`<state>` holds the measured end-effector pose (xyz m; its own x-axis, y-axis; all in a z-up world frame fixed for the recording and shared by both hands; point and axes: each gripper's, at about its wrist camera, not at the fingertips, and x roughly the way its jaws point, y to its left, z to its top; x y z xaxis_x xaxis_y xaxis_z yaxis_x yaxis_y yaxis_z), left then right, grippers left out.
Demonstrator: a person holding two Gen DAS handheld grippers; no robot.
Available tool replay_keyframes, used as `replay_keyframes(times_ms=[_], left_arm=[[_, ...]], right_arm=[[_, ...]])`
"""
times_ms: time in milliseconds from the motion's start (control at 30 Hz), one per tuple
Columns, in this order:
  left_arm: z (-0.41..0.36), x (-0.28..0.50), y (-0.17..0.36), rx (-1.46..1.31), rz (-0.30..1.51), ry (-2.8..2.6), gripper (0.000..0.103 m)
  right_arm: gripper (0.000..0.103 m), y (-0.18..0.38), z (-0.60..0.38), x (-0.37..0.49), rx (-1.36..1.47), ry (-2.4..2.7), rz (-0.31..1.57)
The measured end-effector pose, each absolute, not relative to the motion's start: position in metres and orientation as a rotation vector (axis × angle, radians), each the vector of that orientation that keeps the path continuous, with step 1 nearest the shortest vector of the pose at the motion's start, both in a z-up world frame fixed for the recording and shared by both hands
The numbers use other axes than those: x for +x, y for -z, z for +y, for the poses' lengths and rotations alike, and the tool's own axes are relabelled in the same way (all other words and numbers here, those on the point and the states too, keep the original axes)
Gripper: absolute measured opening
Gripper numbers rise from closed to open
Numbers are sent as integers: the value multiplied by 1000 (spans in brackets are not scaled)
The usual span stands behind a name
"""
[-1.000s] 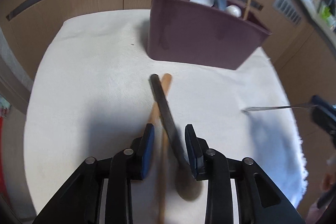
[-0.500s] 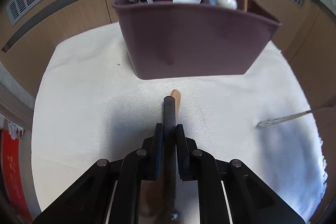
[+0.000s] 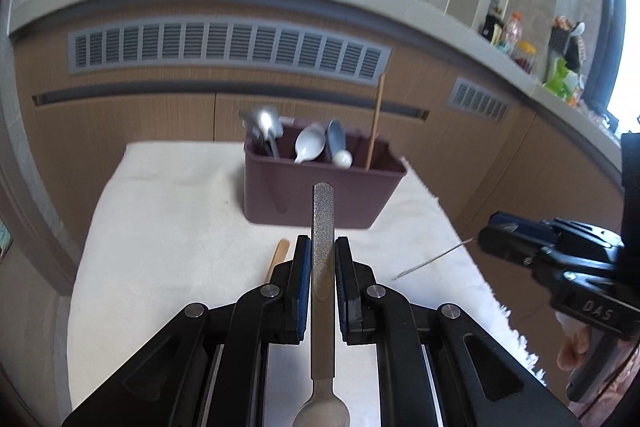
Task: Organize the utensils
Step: 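Lift both held spoons and carry them over the maroon caddy, then open both tools to drop the spoons into the caddy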
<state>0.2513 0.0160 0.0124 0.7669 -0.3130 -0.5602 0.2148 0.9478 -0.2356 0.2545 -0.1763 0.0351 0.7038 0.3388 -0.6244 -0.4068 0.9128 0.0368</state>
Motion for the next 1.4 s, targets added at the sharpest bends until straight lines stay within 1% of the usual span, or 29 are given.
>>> replay_keyframes(times_ms=[200, 333, 500, 633, 733, 867, 1000, 1233, 1400], left_arm=[[14, 241, -46, -174, 516, 308, 12], [11, 249, -99, -142, 381, 336, 12], [9, 273, -177, -130, 137, 355, 12], [17, 305, -203, -186, 48, 345, 12], [21, 333, -200, -206, 26, 309, 12], [18, 368, -178, -204, 43, 265, 12], [15, 396, -144, -209, 75, 245, 12], [10, 442, -80, -244, 184, 251, 12], [8, 456, -38, -253, 253, 252, 12]], right_arm=[[26, -59, -177, 237, -115, -433, 625], [26, -103, -177, 229, -157, -417, 502], [26, -169, -179, 240, -158, -368, 338], [26, -199, -183, 267, -131, -327, 275], [26, -200, -185, 295, -96, -325, 291], [26, -179, -185, 329, -78, -330, 353], [26, -149, -182, 356, -70, -341, 432], [26, -95, -173, 395, -66, -365, 558], [26, -62, -168, 412, -64, -374, 631]])
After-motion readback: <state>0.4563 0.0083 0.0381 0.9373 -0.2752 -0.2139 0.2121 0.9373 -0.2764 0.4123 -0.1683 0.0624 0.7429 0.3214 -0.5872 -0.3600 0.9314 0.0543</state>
